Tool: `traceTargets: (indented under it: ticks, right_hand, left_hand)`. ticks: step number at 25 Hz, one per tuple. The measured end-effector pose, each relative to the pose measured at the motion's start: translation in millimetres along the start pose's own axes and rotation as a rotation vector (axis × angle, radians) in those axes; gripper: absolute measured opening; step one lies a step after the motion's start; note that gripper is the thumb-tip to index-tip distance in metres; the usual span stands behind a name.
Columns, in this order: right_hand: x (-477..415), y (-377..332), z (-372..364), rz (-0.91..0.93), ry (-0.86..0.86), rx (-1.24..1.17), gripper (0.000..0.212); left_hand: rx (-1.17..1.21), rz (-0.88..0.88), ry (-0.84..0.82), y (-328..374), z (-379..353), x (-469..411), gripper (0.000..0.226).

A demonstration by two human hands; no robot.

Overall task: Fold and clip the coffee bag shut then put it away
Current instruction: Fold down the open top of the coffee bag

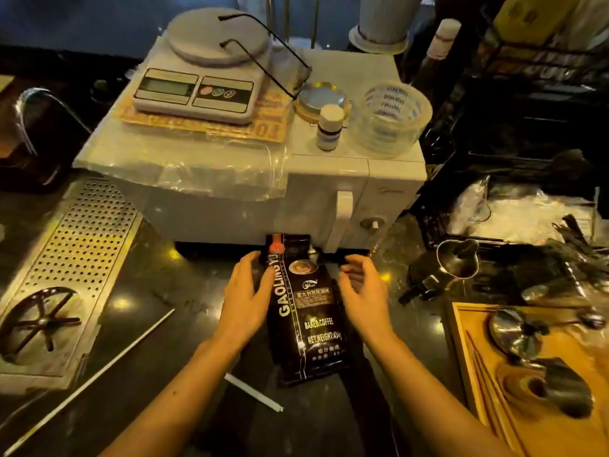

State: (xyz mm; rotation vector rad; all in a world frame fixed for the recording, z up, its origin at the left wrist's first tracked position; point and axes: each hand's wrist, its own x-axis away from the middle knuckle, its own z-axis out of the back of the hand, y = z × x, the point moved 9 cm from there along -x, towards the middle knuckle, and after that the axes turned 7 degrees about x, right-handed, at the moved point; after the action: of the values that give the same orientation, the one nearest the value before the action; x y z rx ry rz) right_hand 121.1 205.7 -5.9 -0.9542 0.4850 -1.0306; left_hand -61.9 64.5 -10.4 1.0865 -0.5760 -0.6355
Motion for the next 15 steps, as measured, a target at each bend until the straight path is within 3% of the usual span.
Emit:
traceTargets:
  ticks: [7,13,15]
  right_hand:
    - [-34.0,38.4,-49.2,-0.269,-0.19,-0.046,0.03]
    - [-48.3,51.1,-65.5,-0.371,-0.218,-0.127,0.019]
    - [-47.6,50.4,-64.8,-0.389,-0.198,-0.195,0.02]
  left_hand:
    - [0.269,0.335,0.006,-51.6,-19.3,-24.8,0.046]
    - [0.375,0.422,0.059,-74.8,-22.4,-35.3,0.017]
    - [0.382,0.402,0.082,-74.4,-17.0,-35.6,0.018]
